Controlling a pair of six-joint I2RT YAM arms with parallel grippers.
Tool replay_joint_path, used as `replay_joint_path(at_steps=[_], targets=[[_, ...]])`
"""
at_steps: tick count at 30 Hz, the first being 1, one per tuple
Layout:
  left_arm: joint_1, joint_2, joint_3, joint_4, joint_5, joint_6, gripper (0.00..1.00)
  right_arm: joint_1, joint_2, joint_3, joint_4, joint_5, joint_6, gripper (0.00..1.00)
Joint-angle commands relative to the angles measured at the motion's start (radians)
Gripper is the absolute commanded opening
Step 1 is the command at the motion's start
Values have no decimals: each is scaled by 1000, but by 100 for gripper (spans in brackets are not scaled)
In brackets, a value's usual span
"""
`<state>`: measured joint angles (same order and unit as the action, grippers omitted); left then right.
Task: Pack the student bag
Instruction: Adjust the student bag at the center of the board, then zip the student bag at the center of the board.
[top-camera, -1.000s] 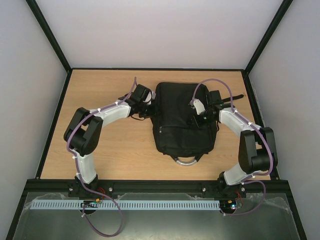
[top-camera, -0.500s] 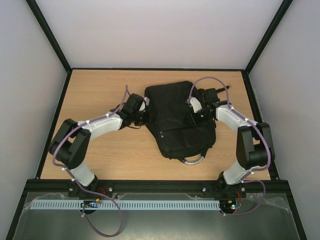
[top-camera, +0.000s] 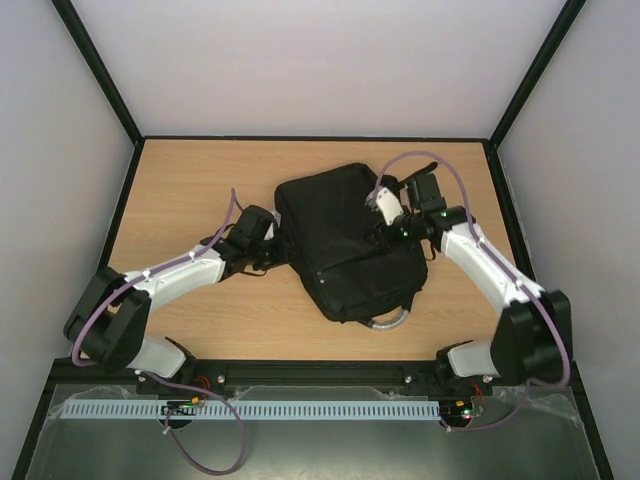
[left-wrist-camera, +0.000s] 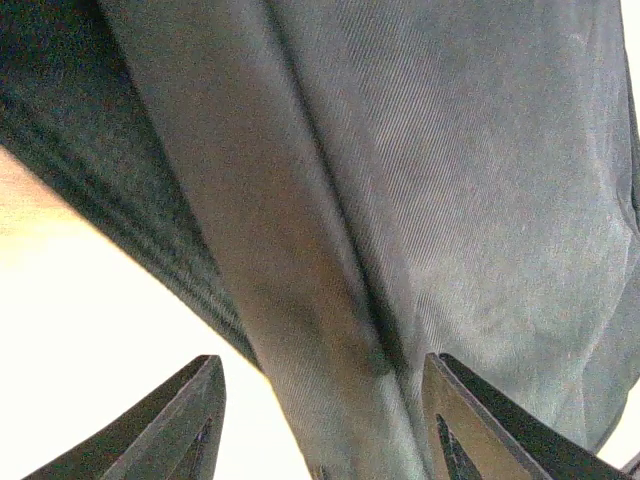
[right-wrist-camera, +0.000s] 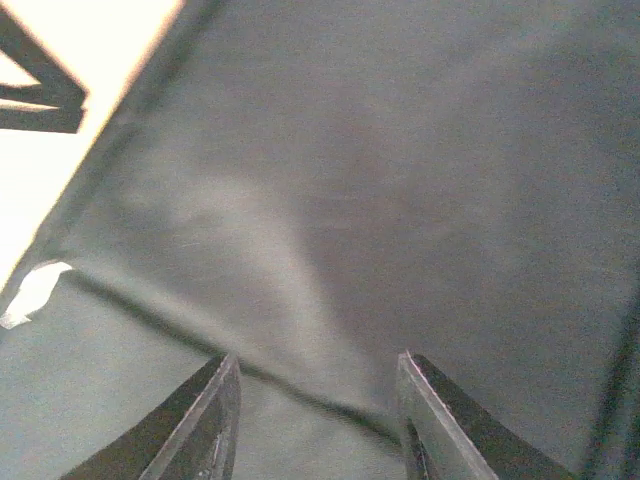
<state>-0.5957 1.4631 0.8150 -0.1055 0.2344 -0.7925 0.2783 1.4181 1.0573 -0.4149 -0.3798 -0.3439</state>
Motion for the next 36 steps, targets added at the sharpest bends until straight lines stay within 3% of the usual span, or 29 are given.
replay_joint_path(at_steps=[1,5,10,18,26,36], targets=[[-14,-77,-60,-30,56,12,58,149,-173,-129,-81,-35,-186,46],[-36,-92,-71,12,132,19,58,279,-280,-213,-56,-29,-273,52],[-60,-65,-69,80,194,-9,58,412,-235,-199,-27,77,-279,52],[-64,7,-63,143,206,-35,44,577,-152,-205,82,244,-298,51],[-65,34,-68,188,228,-56,28,648,-123,-249,204,405,-306,48],[-65,23,-73,196,233,-59,13,663,-95,-284,291,459,-321,46]])
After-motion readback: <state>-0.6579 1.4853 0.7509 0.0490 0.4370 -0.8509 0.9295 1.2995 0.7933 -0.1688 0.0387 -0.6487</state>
